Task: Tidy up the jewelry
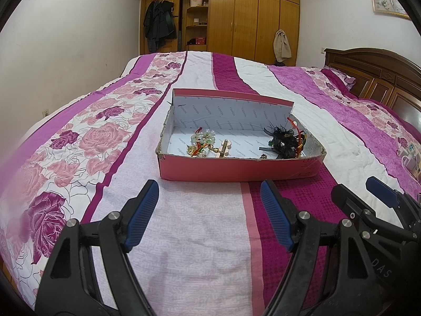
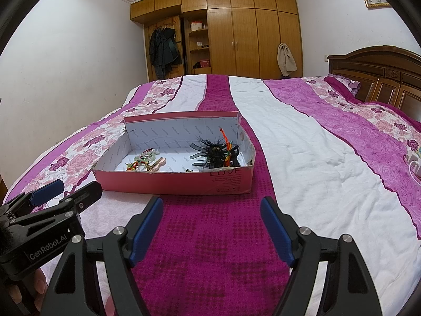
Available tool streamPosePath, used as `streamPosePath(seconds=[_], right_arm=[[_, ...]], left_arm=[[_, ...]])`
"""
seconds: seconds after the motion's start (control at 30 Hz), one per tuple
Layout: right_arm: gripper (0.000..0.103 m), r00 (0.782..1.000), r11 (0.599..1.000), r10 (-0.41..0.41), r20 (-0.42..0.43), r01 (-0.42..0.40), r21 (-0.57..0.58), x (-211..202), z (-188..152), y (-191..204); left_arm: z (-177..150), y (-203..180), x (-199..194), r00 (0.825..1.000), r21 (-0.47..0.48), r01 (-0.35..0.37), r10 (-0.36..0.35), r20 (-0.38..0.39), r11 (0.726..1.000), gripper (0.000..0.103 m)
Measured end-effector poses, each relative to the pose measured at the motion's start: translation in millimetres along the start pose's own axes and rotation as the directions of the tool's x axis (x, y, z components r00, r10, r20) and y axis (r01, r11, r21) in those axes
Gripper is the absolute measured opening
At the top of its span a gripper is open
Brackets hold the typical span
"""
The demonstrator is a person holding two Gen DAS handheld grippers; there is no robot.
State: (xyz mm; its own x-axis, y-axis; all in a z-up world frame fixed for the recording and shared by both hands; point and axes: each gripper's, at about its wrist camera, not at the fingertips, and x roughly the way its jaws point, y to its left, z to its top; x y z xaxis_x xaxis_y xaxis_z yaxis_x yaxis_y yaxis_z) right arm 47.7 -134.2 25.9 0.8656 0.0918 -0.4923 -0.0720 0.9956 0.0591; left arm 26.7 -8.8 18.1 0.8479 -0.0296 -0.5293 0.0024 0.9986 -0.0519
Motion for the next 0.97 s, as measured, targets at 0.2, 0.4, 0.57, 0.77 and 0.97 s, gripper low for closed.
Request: streamPosePath(seconds=[0.2, 0.4, 0.57, 0.77, 0.97], right_arm=[[0.078, 1.0, 1.0, 0.0, 0.0, 0.0, 0.0, -0.3, 0.6, 0.1], [0.078, 1.0, 1.0, 0.0, -0.001, 0.0, 0.001, -0.3, 0.7, 0.1], [0.078, 1.0, 1.0, 0.0, 0.0, 0.0, 0.0, -0.2, 0.8, 0.1], [0.078, 1.0, 1.0, 0.0, -0.001, 0.0, 0.0, -0.3, 1.0, 0.1], [0.078, 1.0, 1.0, 0.0, -0.002, 0.0, 0.001, 0.0, 0.9, 0.0]], left_arm=[[-0.1, -0.1, 0.1, 1.0, 0.0, 0.0, 0.0, -0.001, 1.0, 0.072], [0.0, -0.8, 0.1, 1.0, 0.001, 0.0, 0.0, -0.001, 1.0, 0.072], [0.0, -0.9, 0.1, 1.0, 0.001, 0.0, 0.0, -0.001, 1.0, 0.072], [-0.2, -1.6, 0.0, 1.0, 0.001, 0.001, -0.001, -0.003, 1.0, 0.072], [-1.4, -4.5, -0.5, 1.0, 0.004, 0.006, -0.006, -0.004, 1.0, 0.072]])
